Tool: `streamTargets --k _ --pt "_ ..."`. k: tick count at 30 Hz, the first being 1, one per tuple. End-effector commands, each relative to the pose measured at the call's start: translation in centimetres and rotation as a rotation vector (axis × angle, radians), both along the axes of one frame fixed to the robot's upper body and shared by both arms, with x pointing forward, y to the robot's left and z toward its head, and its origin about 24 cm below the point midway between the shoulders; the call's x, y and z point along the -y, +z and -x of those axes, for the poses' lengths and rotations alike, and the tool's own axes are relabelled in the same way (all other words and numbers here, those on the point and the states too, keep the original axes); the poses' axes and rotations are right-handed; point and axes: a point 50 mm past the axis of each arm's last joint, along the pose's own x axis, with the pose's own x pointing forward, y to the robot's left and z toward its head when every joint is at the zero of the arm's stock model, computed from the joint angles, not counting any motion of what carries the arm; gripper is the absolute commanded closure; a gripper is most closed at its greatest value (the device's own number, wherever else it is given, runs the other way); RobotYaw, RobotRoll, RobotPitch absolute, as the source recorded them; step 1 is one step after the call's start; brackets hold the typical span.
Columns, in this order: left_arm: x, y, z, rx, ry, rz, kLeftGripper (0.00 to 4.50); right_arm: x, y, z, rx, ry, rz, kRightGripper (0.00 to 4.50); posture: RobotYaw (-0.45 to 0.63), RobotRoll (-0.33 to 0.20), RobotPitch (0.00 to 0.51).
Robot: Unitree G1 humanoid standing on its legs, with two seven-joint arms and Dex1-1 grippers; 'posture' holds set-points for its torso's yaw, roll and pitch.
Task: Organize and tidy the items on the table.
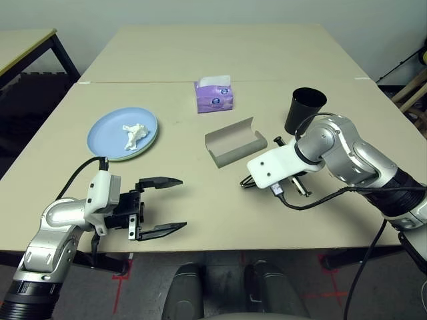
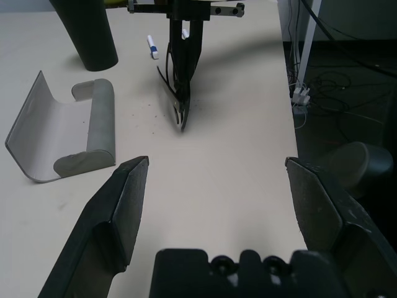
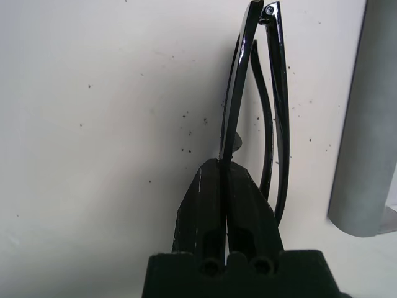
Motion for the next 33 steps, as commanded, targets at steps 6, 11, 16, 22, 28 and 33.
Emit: streamTargets --k 6,11,16,22,28,33 --pt "0.2 -0.4 0.0 -0.005 -0.008 -0.019 0.00 0.1 2.5 0.2 -0.058 -0.008 -0.059 4.48 0.08 0.000 0.094" --pt "0.1 -0.4 0.0 -0.006 -0.009 -0.020 0.00 0.6 2.6 1.1 -0.148 0.009 -0.054 4.48 0.08 0.000 0.098" --pt "0.1 -0.6 0.1 -0.010 -0.008 -0.021 0.00 1.3 2.4 1.9 -0.229 0.024 -0.035 4.48 0.09 0.000 0.105" --pt "0.0 -0.6 0.2 -0.014 -0.006 -0.023 0.00 1.3 2.0 1.8 -0.238 0.021 -0.029 3.17 0.09 0.000 0.108" --pt "0.1 -0.7 0.2 -0.015 -0.006 -0.022 0.00 1.4 1.4 1.3 -0.210 -0.007 -0.022 0.92 0.09 0.000 0.113" --pt "0.2 -0.8 0.2 -0.016 -0.006 -0.020 0.00 1.2 1.2 1.3 -0.195 -0.010 -0.028 0.06 0.09 0.000 0.116"
